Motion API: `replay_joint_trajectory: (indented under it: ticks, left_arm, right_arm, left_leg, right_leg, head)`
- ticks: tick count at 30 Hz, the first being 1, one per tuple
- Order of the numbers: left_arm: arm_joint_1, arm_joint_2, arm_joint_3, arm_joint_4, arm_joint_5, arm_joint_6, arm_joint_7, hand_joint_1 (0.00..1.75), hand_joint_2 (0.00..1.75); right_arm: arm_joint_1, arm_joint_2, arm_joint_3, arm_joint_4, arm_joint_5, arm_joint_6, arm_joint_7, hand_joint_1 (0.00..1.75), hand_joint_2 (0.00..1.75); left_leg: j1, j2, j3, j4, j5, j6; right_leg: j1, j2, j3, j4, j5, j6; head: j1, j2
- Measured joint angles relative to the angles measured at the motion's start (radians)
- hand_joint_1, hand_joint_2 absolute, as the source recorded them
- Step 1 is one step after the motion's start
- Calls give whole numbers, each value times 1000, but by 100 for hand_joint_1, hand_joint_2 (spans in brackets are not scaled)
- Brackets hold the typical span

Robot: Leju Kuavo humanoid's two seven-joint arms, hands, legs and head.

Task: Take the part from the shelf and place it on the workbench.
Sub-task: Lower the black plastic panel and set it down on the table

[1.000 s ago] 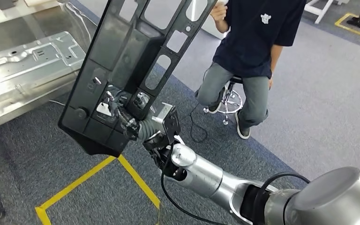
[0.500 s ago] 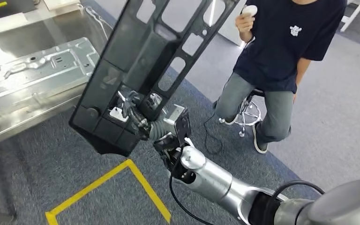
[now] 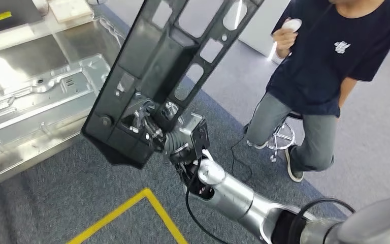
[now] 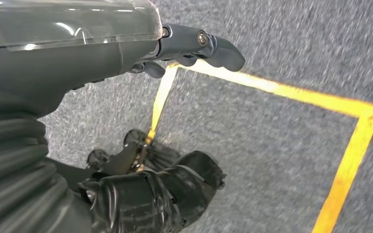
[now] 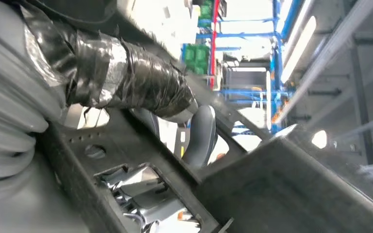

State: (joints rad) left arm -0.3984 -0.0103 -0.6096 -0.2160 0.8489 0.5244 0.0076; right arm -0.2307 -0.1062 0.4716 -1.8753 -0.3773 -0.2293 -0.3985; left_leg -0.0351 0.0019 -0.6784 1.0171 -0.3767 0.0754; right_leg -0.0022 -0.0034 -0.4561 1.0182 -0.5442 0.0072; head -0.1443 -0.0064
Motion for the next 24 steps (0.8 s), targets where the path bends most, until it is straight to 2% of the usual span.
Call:
replay_joint_trajectory:
  ticks: [1,2,3,4,6,7,8,9,10,11,12,13,14,16,18,20,22,23,24]
  left_arm:
    - [-5,2,0,0,3,-2,0,0,175]
    - [-9,4,0,0,7,-5,1,0,175]
    - [-13,8,0,-1,10,-8,1,0,175]
    - [-15,12,0,-1,12,-10,2,0,175]
    - [-13,17,0,0,14,-12,3,0,175]
    - [-11,19,0,0,14,-13,4,0,175]
    - [-8,19,0,0,14,-14,5,0,175]
    - [-6,19,0,0,14,-16,6,0,175]
    - [-5,19,0,0,14,-17,7,0,175]
    - [-4,19,0,0,14,-17,8,0,175]
    - [-3,20,0,0,14,-18,9,0,175]
    - [-3,21,0,0,14,-19,10,0,175]
    - [-2,22,0,0,14,-19,11,0,175]
    - [-2,29,0,0,13,-18,13,0,175]
    - [-3,32,0,-1,9,-11,6,0,175]
    - [-5,18,0,-2,0,10,-10,0,175]
    - [-3,-4,0,-3,-6,42,-25,0,175]
    - [0,-13,0,-4,-7,55,-29,0,175]
    - [3,-20,0,-4,-7,63,-32,0,175]
  right_arm:
    - [-3,1,0,1,5,3,1,175,175]
    - [-8,3,0,2,11,5,2,175,175]
    - [-12,6,1,4,15,7,3,175,175]
    - [-14,7,1,6,19,7,3,175,175]
    - [-16,11,3,11,25,7,3,175,175]
    - [-16,12,4,13,26,7,3,175,175]
    - [-16,13,6,15,27,7,3,175,175]
    - [-16,14,7,17,27,7,3,175,175]
    - [-17,14,8,20,27,7,3,175,175]
    - [-17,14,8,23,27,7,3,175,175]
    - [-18,14,8,26,27,6,4,175,175]
    - [-19,15,9,28,27,7,4,175,175]
    - [-21,16,9,30,27,7,5,175,175]
    - [-26,19,10,31,27,8,5,175,175]
    - [-32,22,10,33,25,6,5,175,175]
    - [-34,23,10,35,20,0,9,175,175]
    - [-35,23,10,35,6,-8,20,175,175]
    - [-35,23,10,36,-2,-10,25,175,175]
    - [-34,23,10,36,-10,-11,28,175,175]
  left_leg:
    - [3,-6,13,-10,-2,2]
    - [7,-12,28,-19,-6,6]
    - [10,-20,42,-26,-10,9]
    - [12,-26,54,-30,-17,12]
    - [16,-44,78,-31,-37,13]
    - [17,-55,90,-30,-48,10]
    - [20,-67,104,-29,-60,7]
    - [23,-78,117,-26,-71,3]
    - [26,-89,130,-22,-84,-1]
    - [28,-98,143,-17,-97,-6]
    - [29,-105,150,-11,-110,-11]
    - [28,-111,153,-6,-123,-18]
    - [28,-114,155,-1,-130,-24]
    - [27,-112,153,7,-139,-36]
    - [27,-74,142,39,-158,-48]
    - [31,-27,90,133,-206,-60]
    - [38,-11,15,243,-244,-67]
    - [40,-10,-9,265,-241,-68]
    - [43,-9,-14,249,-217,-68]
  right_leg:
    - [-1,-1,-9,24,9,4]
    - [-1,-1,-33,66,18,9]
    - [-3,0,-67,120,18,13]
    - [-6,1,-110,178,5,17]
    - [-12,2,-194,260,-61,26]
    - [-15,2,-223,270,-92,31]
    - [-18,3,-239,253,-104,35]
    - [-20,5,-243,212,-84,37]
    - [-22,14,-239,150,-29,39]
    - [-23,23,-234,88,46,39]
    - [-22,30,-229,42,104,34]
    - [-19,34,-224,14,147,27]
    - [-17,34,-221,11,161,18]
    - [-15,31,-212,13,155,-2]
    - [-18,28,-200,8,150,-16]
    - [-19,26,-191,7,144,-24]
    - [-19,22,-187,9,136,-25]
    - [-20,21,-184,10,132,-24]
    - [-20,20,-180,12,127,-23]
  head:
    - [2,0]
    - [6,0]
    - [9,0]
    - [13,0]
    - [20,0]
    - [22,0]
    - [23,0]
    - [25,0]
    - [26,0]
    - [29,0]
    - [31,0]
    - [33,0]
    - [35,0]
    - [37,0]
    - [38,0]
    - [39,0]
    - [39,0]
    - [39,0]
    - [39,0]
